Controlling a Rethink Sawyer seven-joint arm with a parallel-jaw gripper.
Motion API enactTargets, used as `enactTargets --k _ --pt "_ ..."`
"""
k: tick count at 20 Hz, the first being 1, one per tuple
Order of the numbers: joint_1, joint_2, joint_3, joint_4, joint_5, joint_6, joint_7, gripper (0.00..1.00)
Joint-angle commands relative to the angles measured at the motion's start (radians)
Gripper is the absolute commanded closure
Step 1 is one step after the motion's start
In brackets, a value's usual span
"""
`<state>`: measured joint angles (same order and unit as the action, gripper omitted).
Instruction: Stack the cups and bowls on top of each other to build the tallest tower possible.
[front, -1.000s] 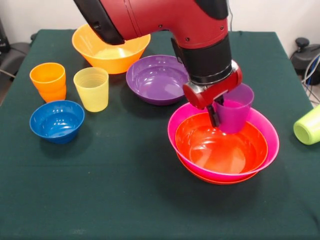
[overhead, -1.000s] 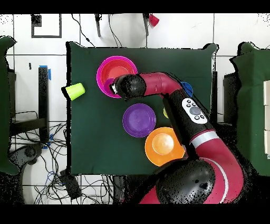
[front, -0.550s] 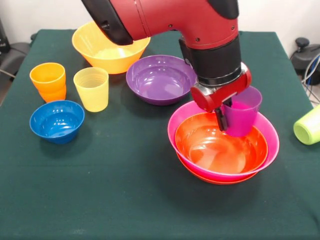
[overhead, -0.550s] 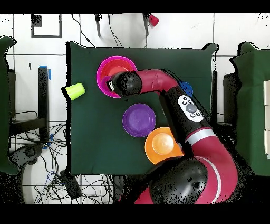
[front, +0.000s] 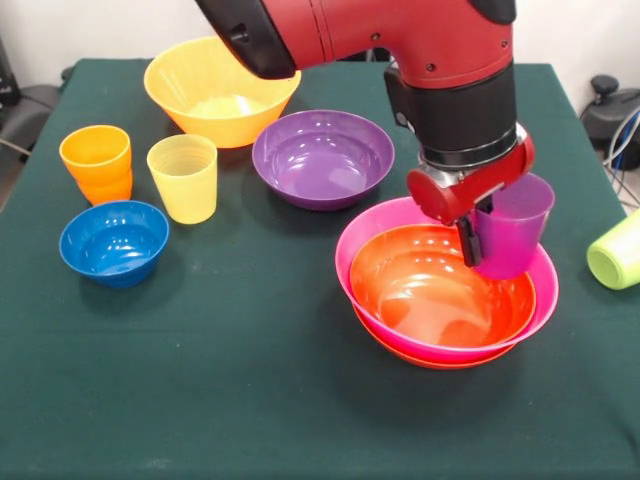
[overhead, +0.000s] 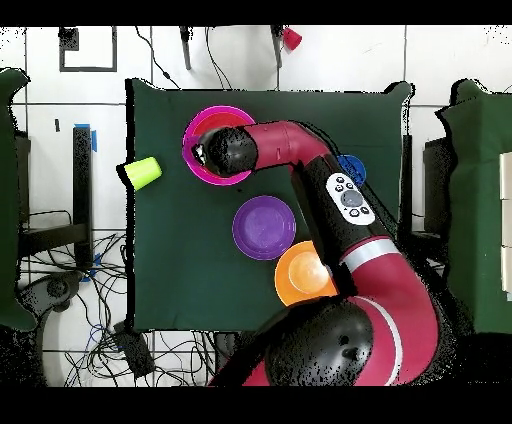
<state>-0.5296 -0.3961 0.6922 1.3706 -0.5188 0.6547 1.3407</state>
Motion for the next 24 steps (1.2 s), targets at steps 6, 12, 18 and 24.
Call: enactTargets --k 6,12,18,24 --pt "0.014 0.014 -0.074 -0.081 0.005 0.13 -0.01 1.0" --pt "0.003 0.022 -0.065 -0.089 0.005 0.142 -0.047 1.0" --pt "-0.005 0.038 -0.053 -0.105 -0.003 0.119 -0.06 1.0" --pt "-0.009 0.076 -0.048 -0.16 -0.007 0.132 -0.091 1.0"
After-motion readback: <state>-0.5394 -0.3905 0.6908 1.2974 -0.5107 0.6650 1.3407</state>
